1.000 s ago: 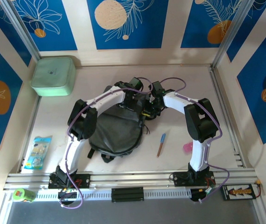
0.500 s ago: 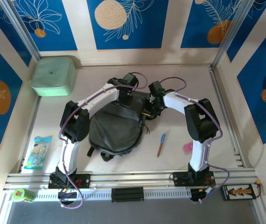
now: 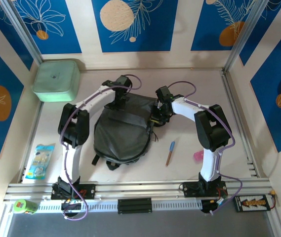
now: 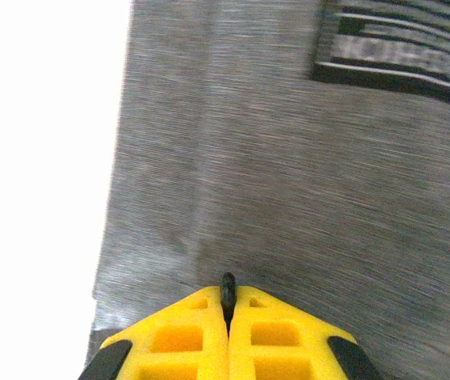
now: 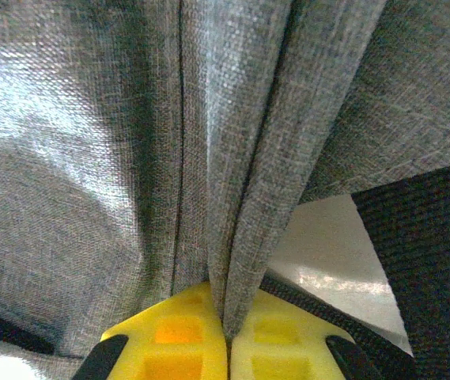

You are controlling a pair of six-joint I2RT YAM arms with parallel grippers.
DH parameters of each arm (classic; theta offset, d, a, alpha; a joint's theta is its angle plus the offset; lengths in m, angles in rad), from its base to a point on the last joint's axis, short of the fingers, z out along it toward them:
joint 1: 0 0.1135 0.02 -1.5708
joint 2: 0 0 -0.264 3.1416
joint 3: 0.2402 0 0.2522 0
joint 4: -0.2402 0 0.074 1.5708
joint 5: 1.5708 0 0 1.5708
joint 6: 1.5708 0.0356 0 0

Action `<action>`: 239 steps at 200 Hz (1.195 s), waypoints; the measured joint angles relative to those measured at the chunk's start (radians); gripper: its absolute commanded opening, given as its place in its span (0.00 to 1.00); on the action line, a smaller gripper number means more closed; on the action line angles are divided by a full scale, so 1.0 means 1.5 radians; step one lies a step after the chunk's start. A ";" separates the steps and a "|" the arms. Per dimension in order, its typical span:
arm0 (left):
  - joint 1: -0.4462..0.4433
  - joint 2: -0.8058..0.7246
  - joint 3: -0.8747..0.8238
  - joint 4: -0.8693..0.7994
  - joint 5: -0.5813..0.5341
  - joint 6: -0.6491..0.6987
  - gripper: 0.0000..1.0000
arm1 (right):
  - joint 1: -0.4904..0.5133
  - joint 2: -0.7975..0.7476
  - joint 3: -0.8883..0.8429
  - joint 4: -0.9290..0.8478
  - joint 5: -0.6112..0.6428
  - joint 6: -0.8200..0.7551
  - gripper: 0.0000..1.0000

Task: Pack the student bag
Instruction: Unzip the student bag at the center of the table.

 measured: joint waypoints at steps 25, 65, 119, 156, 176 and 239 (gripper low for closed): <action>0.024 -0.007 -0.025 0.017 -0.003 0.001 0.00 | 0.001 0.001 0.015 -0.012 0.006 -0.012 0.00; 0.026 -0.083 -0.137 0.052 0.004 -0.005 0.00 | -0.004 0.041 0.098 -0.045 0.008 -0.071 0.00; 0.032 -0.226 -0.278 0.073 0.046 -0.048 0.27 | -0.009 0.136 0.234 -0.057 -0.043 -0.150 0.36; 0.039 -0.258 -0.281 0.046 0.047 -0.062 0.61 | -0.030 0.077 0.207 -0.046 -0.004 -0.142 0.52; 0.039 -0.291 -0.279 0.033 0.040 -0.068 0.65 | -0.039 -0.040 0.107 -0.062 0.035 -0.112 0.53; 0.032 -0.433 -0.397 0.096 0.161 -0.109 0.75 | 0.022 -0.293 -0.205 -0.177 0.094 0.047 0.52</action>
